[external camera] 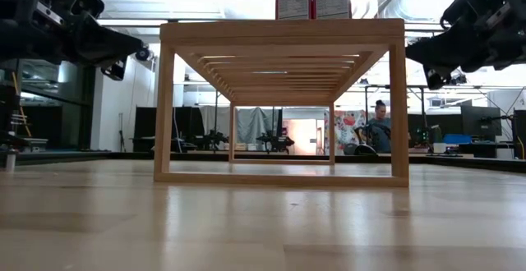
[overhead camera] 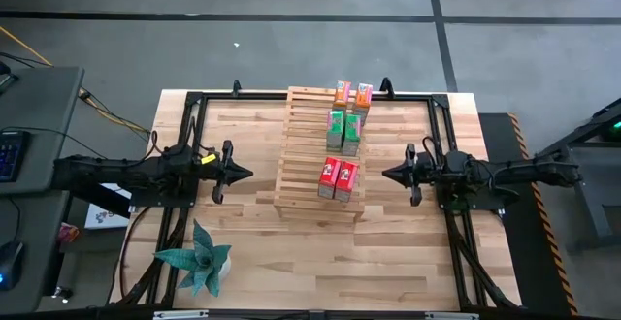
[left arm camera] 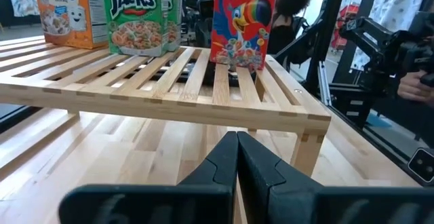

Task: Stack cereal on shelf
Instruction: Return to Home Position

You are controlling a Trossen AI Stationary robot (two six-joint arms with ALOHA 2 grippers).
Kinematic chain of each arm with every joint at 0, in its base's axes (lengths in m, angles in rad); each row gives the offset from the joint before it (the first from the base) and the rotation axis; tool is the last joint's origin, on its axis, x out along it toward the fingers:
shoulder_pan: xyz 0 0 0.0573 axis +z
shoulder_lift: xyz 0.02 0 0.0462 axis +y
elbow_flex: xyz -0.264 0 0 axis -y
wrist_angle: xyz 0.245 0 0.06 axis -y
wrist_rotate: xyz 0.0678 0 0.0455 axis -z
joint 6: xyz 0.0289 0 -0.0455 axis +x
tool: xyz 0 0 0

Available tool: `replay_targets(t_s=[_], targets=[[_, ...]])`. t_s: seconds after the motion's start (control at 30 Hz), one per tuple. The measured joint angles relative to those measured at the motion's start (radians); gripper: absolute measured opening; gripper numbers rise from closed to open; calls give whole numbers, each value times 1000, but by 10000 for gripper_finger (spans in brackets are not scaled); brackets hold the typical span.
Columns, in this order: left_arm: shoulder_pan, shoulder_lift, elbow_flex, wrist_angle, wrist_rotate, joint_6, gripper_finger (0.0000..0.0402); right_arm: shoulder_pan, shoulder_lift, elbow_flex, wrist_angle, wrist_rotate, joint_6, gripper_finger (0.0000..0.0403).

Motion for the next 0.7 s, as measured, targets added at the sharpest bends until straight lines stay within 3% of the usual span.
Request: replay_targets(t_s=[0.27, 0.43, 0.7], targets=[[0, 0, 0, -2, 0, 0, 0, -1, 2, 0, -121, 103, -11, 0], [-20, -34, 0, -11, -3, -1, 0, -1, 2, 0, -190, 113, -14, 0], [-68, -221, 1, -220, -4, -1, 0, -1, 0, 0, -223, 113, -12, 0]])
